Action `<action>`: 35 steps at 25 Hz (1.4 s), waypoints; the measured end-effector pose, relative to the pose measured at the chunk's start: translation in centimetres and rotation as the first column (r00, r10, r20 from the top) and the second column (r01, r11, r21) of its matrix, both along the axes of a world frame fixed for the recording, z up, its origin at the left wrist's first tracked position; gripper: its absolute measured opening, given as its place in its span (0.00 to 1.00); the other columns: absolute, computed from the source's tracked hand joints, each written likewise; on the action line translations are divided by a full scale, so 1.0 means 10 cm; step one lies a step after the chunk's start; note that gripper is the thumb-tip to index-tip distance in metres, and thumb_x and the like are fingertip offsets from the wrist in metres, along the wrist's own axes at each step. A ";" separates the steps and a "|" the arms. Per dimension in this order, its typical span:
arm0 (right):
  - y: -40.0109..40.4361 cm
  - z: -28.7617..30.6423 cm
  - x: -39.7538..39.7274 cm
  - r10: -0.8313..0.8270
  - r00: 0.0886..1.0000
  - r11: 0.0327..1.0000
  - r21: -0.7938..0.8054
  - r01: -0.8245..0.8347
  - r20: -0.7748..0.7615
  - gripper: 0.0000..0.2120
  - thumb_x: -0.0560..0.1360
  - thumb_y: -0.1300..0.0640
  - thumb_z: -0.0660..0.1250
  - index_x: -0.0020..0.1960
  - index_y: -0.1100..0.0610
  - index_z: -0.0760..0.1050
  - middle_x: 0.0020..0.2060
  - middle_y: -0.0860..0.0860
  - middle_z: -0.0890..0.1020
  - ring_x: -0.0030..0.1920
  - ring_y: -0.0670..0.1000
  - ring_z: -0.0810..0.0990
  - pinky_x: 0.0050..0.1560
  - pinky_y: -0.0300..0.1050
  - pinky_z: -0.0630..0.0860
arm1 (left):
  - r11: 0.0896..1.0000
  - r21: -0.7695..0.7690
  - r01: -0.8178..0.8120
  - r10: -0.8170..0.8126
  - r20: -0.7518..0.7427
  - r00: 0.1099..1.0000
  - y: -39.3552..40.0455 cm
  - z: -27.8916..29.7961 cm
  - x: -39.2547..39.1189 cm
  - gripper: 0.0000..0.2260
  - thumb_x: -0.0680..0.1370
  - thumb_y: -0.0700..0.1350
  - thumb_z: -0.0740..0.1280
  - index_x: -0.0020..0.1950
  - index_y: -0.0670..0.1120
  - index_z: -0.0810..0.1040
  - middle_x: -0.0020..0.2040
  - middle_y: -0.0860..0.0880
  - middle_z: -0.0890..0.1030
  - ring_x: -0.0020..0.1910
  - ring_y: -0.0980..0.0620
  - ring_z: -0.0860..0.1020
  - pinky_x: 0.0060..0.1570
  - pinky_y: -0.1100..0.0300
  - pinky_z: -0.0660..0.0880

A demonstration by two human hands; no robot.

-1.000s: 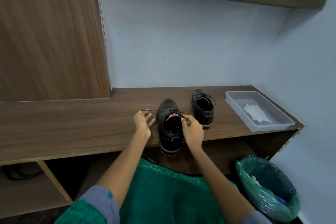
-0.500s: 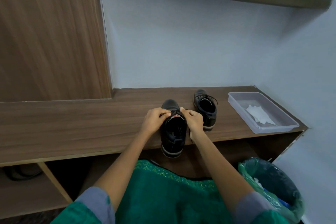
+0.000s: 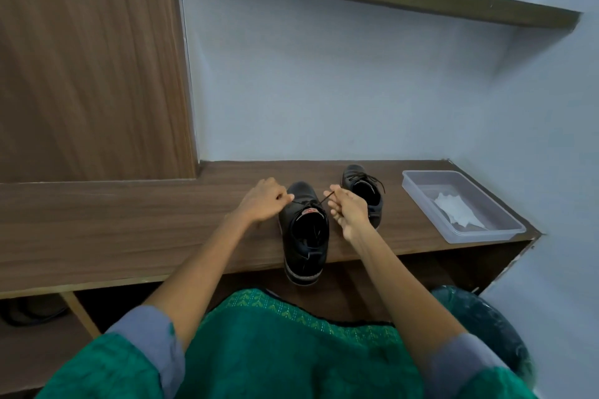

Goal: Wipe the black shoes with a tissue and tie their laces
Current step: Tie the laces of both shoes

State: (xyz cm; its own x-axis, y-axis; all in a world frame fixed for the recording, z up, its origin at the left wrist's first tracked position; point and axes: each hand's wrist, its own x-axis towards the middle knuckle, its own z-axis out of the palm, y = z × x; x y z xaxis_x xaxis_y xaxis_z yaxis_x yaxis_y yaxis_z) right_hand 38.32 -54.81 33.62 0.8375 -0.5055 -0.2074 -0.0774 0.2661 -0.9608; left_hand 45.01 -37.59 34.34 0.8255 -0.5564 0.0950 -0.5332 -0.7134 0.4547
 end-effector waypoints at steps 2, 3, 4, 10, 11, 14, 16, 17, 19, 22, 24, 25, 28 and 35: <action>0.01 0.12 0.03 0.061 0.998 0.993 -0.099 -0.059 0.022 0.08 0.79 0.58 0.62 0.52 0.60 0.78 0.37 0.50 0.81 0.31 0.44 0.70 0.31 0.35 0.67 | 0.977 -0.210 -0.037 -0.020 -0.266 0.964 -0.01 0.17 0.04 0.19 0.82 0.51 0.54 0.35 0.45 0.72 0.37 0.48 0.74 0.41 0.49 0.72 0.44 0.58 0.67; 0.01 0.17 0.06 0.099 0.995 0.973 -0.208 -0.097 0.002 0.10 0.79 0.58 0.61 0.54 0.61 0.78 0.36 0.49 0.80 0.31 0.44 0.70 0.29 0.34 0.67 | 0.950 -0.301 -0.081 -0.033 -0.354 0.935 -0.02 0.25 0.05 0.18 0.82 0.52 0.53 0.37 0.45 0.73 0.38 0.49 0.75 0.40 0.51 0.73 0.43 0.58 0.68; 0.03 0.23 0.09 0.145 0.989 0.925 -0.352 -0.146 -0.027 0.10 0.79 0.58 0.61 0.54 0.60 0.78 0.35 0.49 0.79 0.30 0.44 0.70 0.29 0.34 0.67 | 0.920 -0.373 -0.122 -0.042 -0.401 0.915 -0.05 0.33 0.05 0.19 0.81 0.53 0.53 0.38 0.45 0.73 0.39 0.49 0.76 0.39 0.53 0.73 0.41 0.59 0.68; 0.17 0.62 0.18 0.429 0.807 0.133 -0.855 -0.501 -0.406 0.11 0.76 0.62 0.59 0.35 0.57 0.73 0.33 0.48 0.79 0.31 0.42 0.76 0.40 0.41 0.70 | 0.931 -0.361 -0.047 -0.055 -0.268 0.962 -0.32 0.61 0.14 0.22 0.80 0.53 0.60 0.28 0.46 0.63 0.28 0.49 0.67 0.28 0.53 0.64 0.30 0.61 0.59; 0.14 0.63 0.19 0.457 0.786 0.166 -0.828 -0.535 -0.416 0.12 0.76 0.61 0.59 0.34 0.56 0.73 0.32 0.47 0.79 0.29 0.39 0.76 0.39 0.39 0.72 | 0.935 -0.351 -0.039 -0.054 -0.250 0.967 -0.35 0.62 0.16 0.22 0.80 0.52 0.60 0.28 0.46 0.64 0.28 0.49 0.68 0.28 0.53 0.64 0.30 0.62 0.59; 0.00 0.63 0.23 0.526 0.773 0.347 -0.740 -0.576 -0.355 0.11 0.77 0.56 0.64 0.41 0.63 0.78 0.33 0.49 0.81 0.30 0.42 0.77 0.35 0.34 0.75 | 0.917 -0.394 -0.061 -0.079 -0.330 0.941 -0.39 0.64 0.16 0.21 0.81 0.54 0.55 0.32 0.45 0.70 0.32 0.47 0.75 0.32 0.52 0.72 0.34 0.63 0.66; -0.08 0.65 0.25 0.557 0.774 0.426 -0.697 -0.576 -0.299 0.15 0.78 0.52 0.64 0.43 0.63 0.80 0.34 0.50 0.81 0.31 0.42 0.76 0.33 0.32 0.73 | 0.893 -0.447 -0.048 -0.199 -0.489 0.849 -0.38 0.60 0.10 0.26 0.81 0.58 0.46 0.34 0.45 0.72 0.30 0.48 0.76 0.31 0.53 0.74 0.35 0.64 0.70; -0.10 0.65 0.25 0.574 0.765 0.433 -0.685 -0.586 -0.292 0.15 0.78 0.52 0.63 0.43 0.62 0.80 0.34 0.51 0.81 0.32 0.41 0.75 0.32 0.31 0.73 | 0.866 -0.497 -0.047 -0.275 -0.553 0.787 -0.38 0.54 0.10 0.28 0.81 0.59 0.43 0.36 0.44 0.72 0.29 0.48 0.77 0.29 0.54 0.74 0.34 0.64 0.72; -0.14 0.64 0.25 0.606 0.734 0.411 -0.668 -0.620 -0.308 0.15 0.78 0.51 0.63 0.46 0.62 0.81 0.38 0.52 0.82 0.34 0.41 0.75 0.34 0.31 0.72 | 0.796 -0.589 -0.138 -0.326 -0.610 0.722 -0.41 0.43 0.11 0.28 0.81 0.59 0.42 0.41 0.43 0.72 0.27 0.49 0.76 0.26 0.54 0.73 0.30 0.64 0.72; -0.20 0.65 0.26 0.591 0.707 0.243 -0.750 -0.615 -0.388 0.08 0.73 0.56 0.70 0.50 0.58 0.83 0.44 0.55 0.85 0.39 0.46 0.77 0.38 0.34 0.73 | 0.768 -0.566 -0.299 -0.166 -0.627 0.761 -0.45 0.37 0.18 0.15 0.83 0.47 0.49 0.57 0.40 0.71 0.34 0.47 0.70 0.26 0.53 0.70 0.26 0.62 0.69; -0.22 0.65 0.28 0.510 0.768 0.037 -0.882 -0.469 -0.387 0.07 0.72 0.59 0.71 0.49 0.57 0.83 0.44 0.55 0.85 0.43 0.50 0.81 0.44 0.38 0.72 | 0.817 -0.516 -0.258 -0.175 -0.647 0.742 -0.42 0.36 0.21 0.14 0.80 0.33 0.50 0.63 0.38 0.69 0.37 0.46 0.73 0.23 0.55 0.74 0.24 0.65 0.72; -0.21 0.63 0.28 0.459 0.814 -0.082 -0.929 -0.360 -0.356 0.07 0.72 0.59 0.70 0.49 0.55 0.83 0.45 0.53 0.86 0.46 0.51 0.82 0.46 0.40 0.72 | 0.830 -0.514 -0.216 -0.225 -0.663 0.714 -0.40 0.36 0.22 0.16 0.78 0.29 0.51 0.63 0.37 0.69 0.38 0.45 0.76 0.23 0.57 0.77 0.25 0.67 0.73; -0.16 0.49 0.22 0.355 0.918 -0.180 -0.977 -0.117 -0.175 0.07 0.74 0.55 0.67 0.51 0.51 0.81 0.45 0.50 0.85 0.47 0.52 0.82 0.43 0.44 0.73 | 0.828 -0.546 -0.130 -0.337 -0.669 0.662 -0.31 0.38 0.28 0.14 0.76 0.27 0.57 0.59 0.35 0.75 0.37 0.46 0.83 0.30 0.58 0.81 0.34 0.69 0.77; -0.16 0.20 0.19 0.284 0.958 -0.014 -1.000 -0.025 -0.028 0.08 0.74 0.51 0.68 0.49 0.54 0.80 0.38 0.51 0.85 0.40 0.54 0.82 0.35 0.43 0.70 | 0.908 -0.417 0.032 -0.192 -0.349 0.917 -0.30 0.23 0.30 0.09 0.75 0.36 0.67 0.53 0.40 0.82 0.37 0.51 0.84 0.40 0.59 0.79 0.46 0.70 0.74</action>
